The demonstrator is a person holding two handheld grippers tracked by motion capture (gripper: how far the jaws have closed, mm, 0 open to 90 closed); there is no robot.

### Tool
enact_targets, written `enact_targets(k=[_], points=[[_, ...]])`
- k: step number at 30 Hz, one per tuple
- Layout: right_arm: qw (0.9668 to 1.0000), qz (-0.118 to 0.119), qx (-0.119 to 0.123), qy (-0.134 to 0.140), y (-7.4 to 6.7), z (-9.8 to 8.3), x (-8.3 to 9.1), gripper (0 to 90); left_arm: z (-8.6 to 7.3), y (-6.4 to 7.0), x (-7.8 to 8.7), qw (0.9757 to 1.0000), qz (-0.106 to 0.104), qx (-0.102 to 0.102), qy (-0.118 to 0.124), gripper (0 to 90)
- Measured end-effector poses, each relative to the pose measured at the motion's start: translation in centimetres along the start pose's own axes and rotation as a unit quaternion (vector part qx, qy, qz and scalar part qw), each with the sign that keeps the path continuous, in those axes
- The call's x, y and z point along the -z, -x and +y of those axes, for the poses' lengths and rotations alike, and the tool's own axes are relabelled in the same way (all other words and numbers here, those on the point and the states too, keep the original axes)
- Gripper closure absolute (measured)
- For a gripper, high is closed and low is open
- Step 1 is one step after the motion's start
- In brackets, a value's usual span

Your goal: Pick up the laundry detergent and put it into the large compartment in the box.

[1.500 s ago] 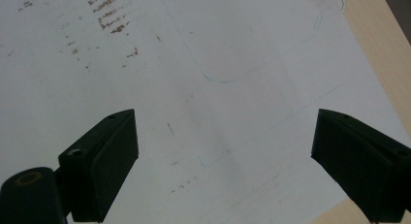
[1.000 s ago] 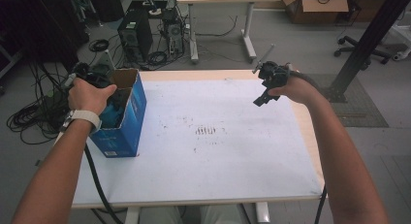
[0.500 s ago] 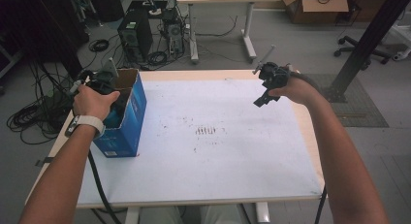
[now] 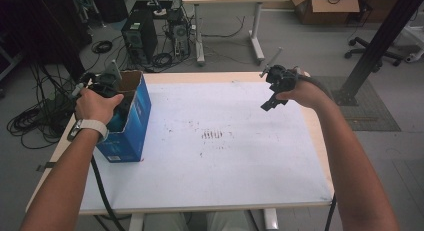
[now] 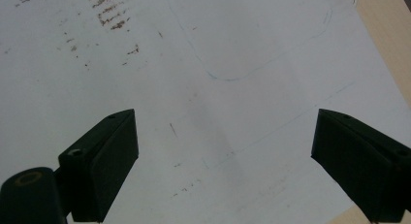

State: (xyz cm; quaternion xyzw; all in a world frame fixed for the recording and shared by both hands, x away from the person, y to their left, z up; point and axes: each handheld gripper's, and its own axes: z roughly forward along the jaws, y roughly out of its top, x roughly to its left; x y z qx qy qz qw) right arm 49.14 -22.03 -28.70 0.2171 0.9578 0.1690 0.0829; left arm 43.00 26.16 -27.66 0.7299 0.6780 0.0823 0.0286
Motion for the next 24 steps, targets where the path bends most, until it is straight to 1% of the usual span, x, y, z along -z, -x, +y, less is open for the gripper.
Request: enact_targets(k=[3,6,7,8,11,12,13,16,18,24], points=[[1.0,0.0,-0.001,0.0,0.0,-0.1,0.0,9.6,0.0,-0.1,0.1,1.0,-0.003,0.001,0.002,36.6],[1.0,0.0,-0.001,0.001,0.0,-0.1,0.1,9.6,-0.1,-0.1,0.4,0.9999,-0.005,0.004,0.009,33.4],[1.0,0.0,-0.001,0.001,-0.1,-0.2,0.2,9.6,-0.1,0.0,0.5,0.9999,-0.002,0.004,0.012,31.5],[1.0,0.0,-0.001,0.001,-0.1,-0.2,0.2,9.6,-0.1,0.0,0.8,0.9999,0.005,0.002,0.014,31.5],[1.0,-0.001,0.0,0.002,-0.2,-0.2,0.3,9.6,-0.2,-0.1,1.3,0.9997,0.005,0.005,0.021,30.5],[1.0,-0.001,0.0,0.003,-0.2,-0.3,0.4,9.6,-0.2,-0.1,1.5,0.9997,0.006,0.005,0.025,30.5],[1.0,-0.001,0.0,0.003,-0.2,-0.3,0.4,9.6,-0.3,-0.2,1.7,0.9994,0.012,0.005,0.031,30.5],[1.0,0.0,0.001,0.005,-0.4,-0.4,0.6,9.6,-0.4,-0.3,2.3,0.9992,0.013,0.007,0.038,28.5],[1.0,0.0,0.001,0.005,-0.4,-0.4,0.7,9.6,-0.5,-0.5,3.1,0.9983,0.018,0.014,0.053,28.0],[1.0,-0.002,0.001,0.008,-0.5,-0.5,1.1,9.6,-0.6,-0.9,5.6,0.9967,0.017,0.014,0.078,26.9]])
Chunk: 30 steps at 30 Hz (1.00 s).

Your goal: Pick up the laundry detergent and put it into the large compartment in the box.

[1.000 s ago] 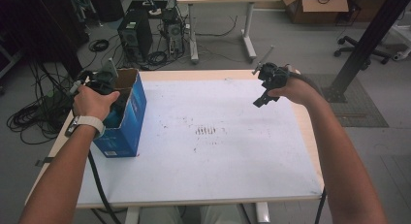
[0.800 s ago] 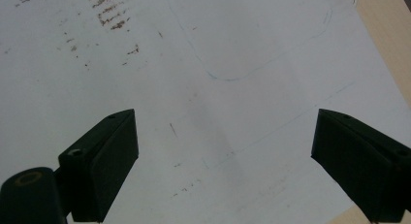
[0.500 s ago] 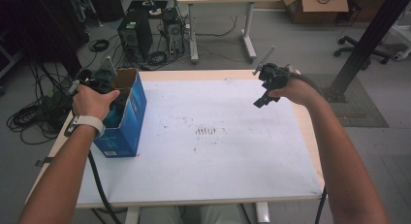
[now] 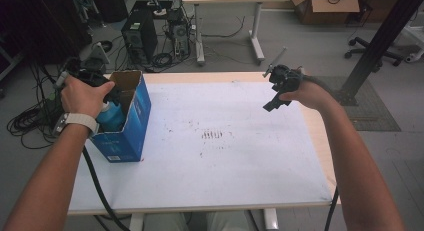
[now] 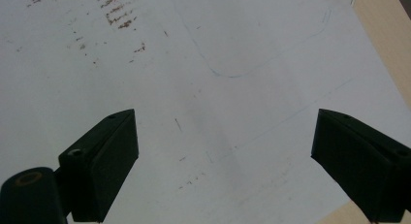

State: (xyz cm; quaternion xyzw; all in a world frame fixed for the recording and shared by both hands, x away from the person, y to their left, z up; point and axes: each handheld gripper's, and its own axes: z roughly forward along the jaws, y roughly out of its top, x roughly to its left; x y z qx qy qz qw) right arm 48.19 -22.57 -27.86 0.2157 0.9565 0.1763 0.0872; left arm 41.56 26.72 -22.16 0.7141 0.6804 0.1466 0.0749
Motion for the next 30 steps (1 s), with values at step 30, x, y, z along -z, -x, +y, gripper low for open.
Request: enact_targets(k=[30], points=[[1.0,-0.003,0.007,0.006,-0.7,0.4,0.9,9.7,-4.7,10.3,11.5,0.9596,-0.13,-0.241,0.064,7.7]])
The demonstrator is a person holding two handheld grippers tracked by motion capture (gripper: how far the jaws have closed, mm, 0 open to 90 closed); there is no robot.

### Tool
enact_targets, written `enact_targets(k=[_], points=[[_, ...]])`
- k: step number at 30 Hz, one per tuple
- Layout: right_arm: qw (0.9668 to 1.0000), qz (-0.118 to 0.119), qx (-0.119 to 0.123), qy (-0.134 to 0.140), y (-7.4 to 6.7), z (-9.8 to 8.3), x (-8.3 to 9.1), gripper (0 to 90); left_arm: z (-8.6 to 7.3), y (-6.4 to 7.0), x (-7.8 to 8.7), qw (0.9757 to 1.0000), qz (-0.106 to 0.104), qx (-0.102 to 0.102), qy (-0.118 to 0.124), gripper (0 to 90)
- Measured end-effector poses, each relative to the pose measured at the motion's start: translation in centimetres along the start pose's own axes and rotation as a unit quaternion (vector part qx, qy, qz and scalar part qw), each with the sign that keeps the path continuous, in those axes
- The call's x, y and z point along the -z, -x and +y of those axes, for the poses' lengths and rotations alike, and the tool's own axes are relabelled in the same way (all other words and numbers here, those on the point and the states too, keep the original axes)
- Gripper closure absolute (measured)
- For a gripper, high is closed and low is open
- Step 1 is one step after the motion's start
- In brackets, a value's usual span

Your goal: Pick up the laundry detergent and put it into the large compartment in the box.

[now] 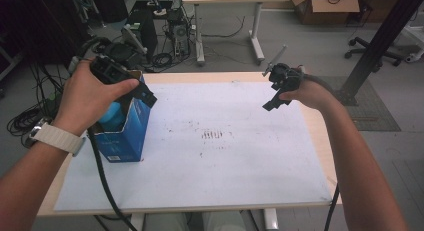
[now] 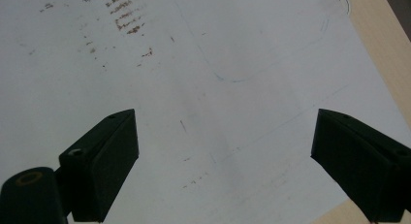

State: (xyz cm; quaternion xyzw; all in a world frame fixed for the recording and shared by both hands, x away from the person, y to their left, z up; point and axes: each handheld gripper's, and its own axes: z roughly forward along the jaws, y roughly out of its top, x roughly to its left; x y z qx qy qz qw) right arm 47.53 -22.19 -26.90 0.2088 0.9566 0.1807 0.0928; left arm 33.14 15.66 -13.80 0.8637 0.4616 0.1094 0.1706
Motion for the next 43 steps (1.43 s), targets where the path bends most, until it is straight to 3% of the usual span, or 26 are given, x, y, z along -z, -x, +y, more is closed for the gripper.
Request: enact_targets(k=[7,13,34,43], points=[[1.0,0.001,0.003,-0.001,0.0,0.1,-0.2,9.8,0.0,2.8,0.1,0.9988,-0.022,-0.043,0.004,7.3],[1.0,0.001,0.003,0.0,-0.2,0.0,-0.3,9.7,-0.2,4.2,-0.3,0.9977,-0.03,-0.06,0.0,7.0],[1.0,0.004,0.008,-0.001,-0.5,0.4,-0.5,9.7,0.2,4.8,-1.6,0.9971,-0.038,-0.066,-0.009,7.2],[1.0,0.004,0.005,0.001,-0.3,0.2,-0.4,9.7,0.2,4.5,-1.7,0.9974,-0.037,-0.062,-0.007,7.1]])
